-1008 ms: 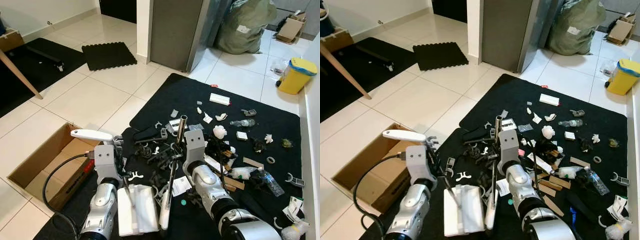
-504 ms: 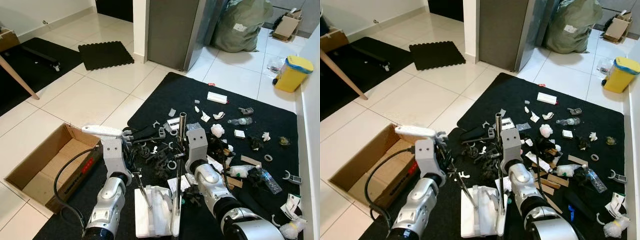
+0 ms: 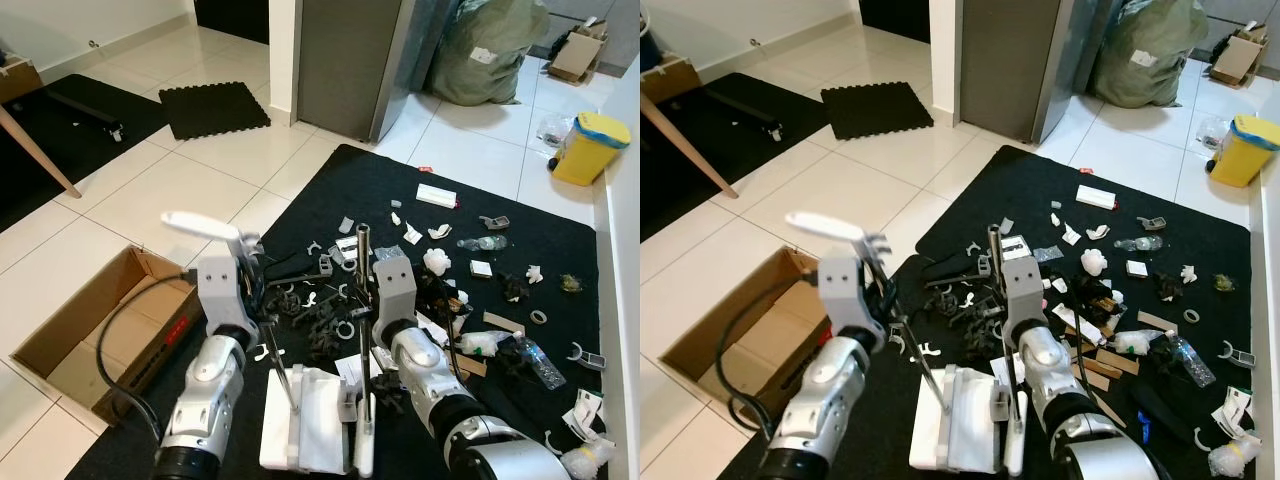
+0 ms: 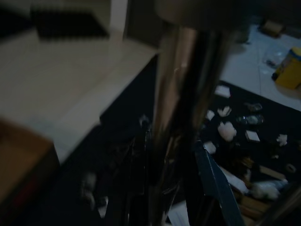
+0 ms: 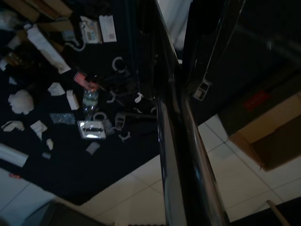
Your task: Sweep floor
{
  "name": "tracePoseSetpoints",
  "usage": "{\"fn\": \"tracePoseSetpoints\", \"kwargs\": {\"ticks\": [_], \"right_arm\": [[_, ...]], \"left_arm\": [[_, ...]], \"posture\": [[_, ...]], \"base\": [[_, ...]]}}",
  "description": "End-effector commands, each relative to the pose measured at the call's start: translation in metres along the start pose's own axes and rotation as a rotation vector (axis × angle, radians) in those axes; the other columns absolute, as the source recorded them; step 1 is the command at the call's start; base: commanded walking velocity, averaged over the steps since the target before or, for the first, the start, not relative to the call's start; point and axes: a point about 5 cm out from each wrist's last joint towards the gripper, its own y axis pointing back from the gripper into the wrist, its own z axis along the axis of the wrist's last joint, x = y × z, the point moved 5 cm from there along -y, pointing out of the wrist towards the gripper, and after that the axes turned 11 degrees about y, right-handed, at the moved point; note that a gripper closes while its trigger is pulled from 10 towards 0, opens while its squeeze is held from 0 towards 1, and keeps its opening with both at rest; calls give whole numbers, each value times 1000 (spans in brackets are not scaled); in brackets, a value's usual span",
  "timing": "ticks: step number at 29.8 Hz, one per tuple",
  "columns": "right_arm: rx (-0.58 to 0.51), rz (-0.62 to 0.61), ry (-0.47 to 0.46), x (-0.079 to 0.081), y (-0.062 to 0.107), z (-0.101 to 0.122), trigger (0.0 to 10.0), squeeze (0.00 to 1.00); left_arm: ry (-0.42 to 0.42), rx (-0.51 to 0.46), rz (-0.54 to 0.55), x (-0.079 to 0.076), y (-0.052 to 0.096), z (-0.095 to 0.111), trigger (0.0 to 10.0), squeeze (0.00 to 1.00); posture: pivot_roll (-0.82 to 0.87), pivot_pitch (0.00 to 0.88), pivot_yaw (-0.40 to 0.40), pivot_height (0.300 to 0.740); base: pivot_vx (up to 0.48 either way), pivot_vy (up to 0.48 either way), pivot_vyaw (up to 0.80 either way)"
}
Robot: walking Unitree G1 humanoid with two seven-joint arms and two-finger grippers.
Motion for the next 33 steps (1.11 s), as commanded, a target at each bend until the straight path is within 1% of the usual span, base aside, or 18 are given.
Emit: {"fn": "tracePoseSetpoints", "kwargs": {"ticks": [1,3,6,8,11,14,15,17,18,19,21,25,27,28,30,33], "right_arm": [[30,10,-27,5,4,-10,10000,0],[41,24,-19,8,4,-13,10000,0],[79,65,22,14,6,-21,10000,0],[86,77,29,16,7,-23,10000,0],[102,100,52,19,9,-27,10000,0],[117,80,72,11,11,-31,10000,0],[124,72,72,8,12,-33,10000,0],[129,64,67,5,12,-34,10000,0],[132,58,62,2,12,-34,10000,0],[132,58,62,2,12,-34,10000,0],[136,51,60,0,13,-35,10000,0],[166,60,67,1,14,-40,10000,0],[195,51,31,2,18,-48,10000,0],[195,51,31,2,18,-48,10000,0],[219,29,31,0,22,-56,10000,0],[208,3,33,-1,25,-58,10000,0]], "left_arm": [[-13,-46,-57,-13,0,11,10000,0],[-42,-27,-57,-13,1,5,10000,0],[-60,0,-53,-14,4,-6,10000,0],[-58,11,-49,-14,5,-10,10000,0],[-82,32,-23,-10,7,-20,10000,0],[-132,37,12,-2,10,-24,10000,0],[-158,30,20,0,10,-24,10000,0],[-183,20,25,3,10,-23,10000,0],[-181,36,34,7,10,-27,10000,0],[-181,36,34,7,10,-27,10000,0],[-175,57,46,12,11,-33,10000,0],[-163,102,82,23,11,-46,10000,0],[-166,111,89,24,11,-50,10000,0],[-166,111,89,24,11,-50,10000,0],[-174,115,93,25,11,-52,10000,0],[-178,123,94,26,14,-56,10000,0]], "posture": [[122,303,-17,740],[121,303,-17,740],[118,305,-19,740],[118,305,-19,740],[113,309,-22,740],[112,309,-21,740],[108,312,-21,740],[107,312,-22,740],[103,313,-21,740],[103,313,-21,740],[102,314,-21,740],[94,313,-22,740],[92,312,-22,740],[92,312,-22,740],[100,312,-21,740],[104,313,-20,740]], "base": [[0,0,0],[0,0,0],[0,0,0],[0,0,0],[0,0,0],[0,0,0],[0,0,0],[0,0,0],[0,0,0],[0,0,0],[0,0,0],[0,0,0],[0,0,0],[0,0,0],[0,0,0],[0,0,0]]}}
